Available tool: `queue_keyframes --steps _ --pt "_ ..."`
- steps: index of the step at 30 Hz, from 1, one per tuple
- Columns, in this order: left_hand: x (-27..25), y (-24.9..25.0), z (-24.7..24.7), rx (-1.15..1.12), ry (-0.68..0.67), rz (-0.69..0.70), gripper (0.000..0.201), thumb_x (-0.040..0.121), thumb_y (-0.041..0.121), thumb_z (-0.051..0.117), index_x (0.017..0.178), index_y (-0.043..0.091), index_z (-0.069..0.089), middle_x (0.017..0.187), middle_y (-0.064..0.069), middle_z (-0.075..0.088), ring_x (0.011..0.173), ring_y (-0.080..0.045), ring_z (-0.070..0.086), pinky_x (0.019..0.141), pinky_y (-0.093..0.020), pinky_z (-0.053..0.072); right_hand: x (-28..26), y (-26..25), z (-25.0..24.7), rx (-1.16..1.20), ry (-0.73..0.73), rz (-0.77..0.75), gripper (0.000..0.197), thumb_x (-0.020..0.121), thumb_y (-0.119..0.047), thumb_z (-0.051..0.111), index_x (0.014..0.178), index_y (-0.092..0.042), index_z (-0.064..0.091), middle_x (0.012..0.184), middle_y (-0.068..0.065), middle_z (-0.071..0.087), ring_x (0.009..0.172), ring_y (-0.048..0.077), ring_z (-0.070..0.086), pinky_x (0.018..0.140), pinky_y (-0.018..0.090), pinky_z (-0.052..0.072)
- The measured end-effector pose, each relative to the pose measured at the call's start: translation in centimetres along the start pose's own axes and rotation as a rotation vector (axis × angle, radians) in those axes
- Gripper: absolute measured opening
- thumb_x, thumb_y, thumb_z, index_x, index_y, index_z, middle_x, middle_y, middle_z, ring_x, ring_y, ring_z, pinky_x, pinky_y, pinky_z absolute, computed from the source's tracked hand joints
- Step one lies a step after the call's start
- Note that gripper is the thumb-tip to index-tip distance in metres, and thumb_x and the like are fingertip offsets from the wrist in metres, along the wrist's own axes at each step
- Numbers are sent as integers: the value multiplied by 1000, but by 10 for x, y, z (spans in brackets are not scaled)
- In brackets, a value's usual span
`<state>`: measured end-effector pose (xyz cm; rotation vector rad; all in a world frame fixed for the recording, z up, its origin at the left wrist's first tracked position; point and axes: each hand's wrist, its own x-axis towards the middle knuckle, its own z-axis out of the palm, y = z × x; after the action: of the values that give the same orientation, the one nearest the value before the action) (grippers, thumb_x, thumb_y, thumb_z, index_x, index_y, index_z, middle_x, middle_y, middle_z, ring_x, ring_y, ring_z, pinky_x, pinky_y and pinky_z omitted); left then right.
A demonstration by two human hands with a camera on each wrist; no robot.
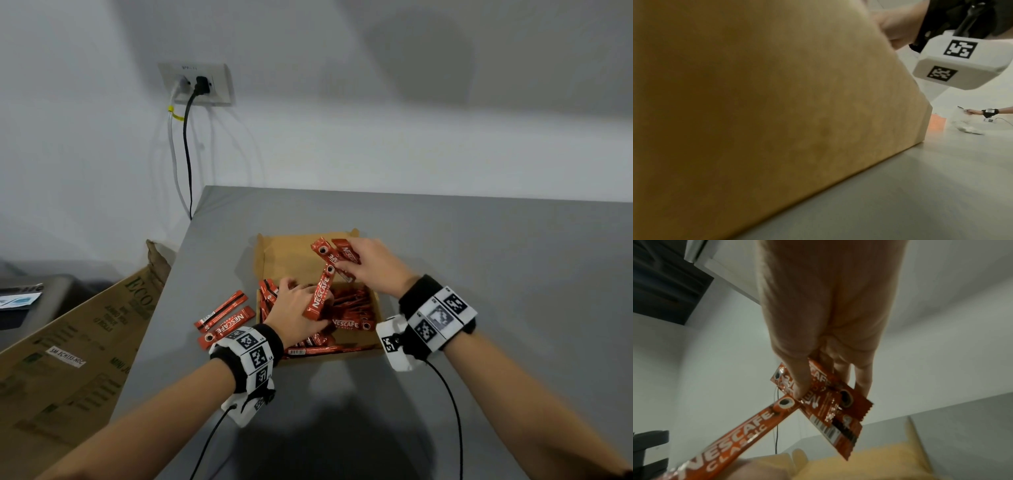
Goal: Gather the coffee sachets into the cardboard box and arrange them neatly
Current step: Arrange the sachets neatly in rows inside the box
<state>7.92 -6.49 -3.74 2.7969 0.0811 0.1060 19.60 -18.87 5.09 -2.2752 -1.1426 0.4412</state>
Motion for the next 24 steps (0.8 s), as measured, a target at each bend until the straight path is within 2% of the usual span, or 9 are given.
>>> queue_keyframes --steps 4,6,8,11,13,16,19,21,24 --pt "-1 -2 1 -23 18 9 35 83 42 60 112 24 56 114 7 62 109 -13 53 109 -36 12 6 -12 10 -10 -23 -45 22 92 -17 56 111 -7 57 99 -1 59 88 9 53 74 15 40" --pt "-1 -2 1 -61 37 -2 36 81 40 63 111 22 58 116 6 62 110 -13 53 110 -37 12 7 -9 18 -43 -35 -27 21 93 -17 54 111 -6 56 104 4 61 94 15 56 79 20 43" --pt "-2 -1 2 0 69 33 36 75 35 70 106 17 62 102 1 67 101 -19 60 107 -45 22 6 -1 22 -25 -6 22 21 94 -16 52 112 -5 52 106 8 61 96 19 58 79 24 43" --pt "-4 -3 7 39 87 59 38 63 33 79 94 14 66 78 1 68 79 -23 67 92 -52 39 2 9 24 73 -22 72 22 95 -16 50 114 -6 45 102 7 61 85 15 61 72 20 47" --pt "-3 -4 7 41 87 68 35 67 36 76 94 17 65 82 3 68 84 -22 66 95 -49 36 -4 14 24 126 -45 90 19 96 -15 48 112 -7 41 90 2 62 73 9 63 63 15 48" --pt "0 -2 4 59 57 59 32 79 42 66 103 23 61 99 5 66 103 -20 59 103 -40 23 -12 21 21 187 9 114 17 94 -12 50 105 -12 38 75 -4 59 65 7 61 59 13 45" --pt "1 0 3 132 -17 31 44 84 48 57 120 24 55 118 4 61 116 -18 52 106 -40 18 -18 28 20 274 94 149 20 92 -8 50 102 -11 34 79 -5 55 68 5 57 55 11 43" --pt "2 0 2 149 -33 26 47 84 48 57 123 24 52 119 5 61 116 -17 51 105 -41 18 -23 31 24 357 125 165 18 93 -6 47 102 -10 32 84 -1 54 73 7 56 56 12 43" --pt "2 -1 3 137 -21 23 36 83 44 58 115 27 54 108 9 62 110 -15 54 103 -38 17 -25 35 30 418 152 184 16 94 -5 41 109 -10 40 81 4 57 67 12 55 58 19 43"
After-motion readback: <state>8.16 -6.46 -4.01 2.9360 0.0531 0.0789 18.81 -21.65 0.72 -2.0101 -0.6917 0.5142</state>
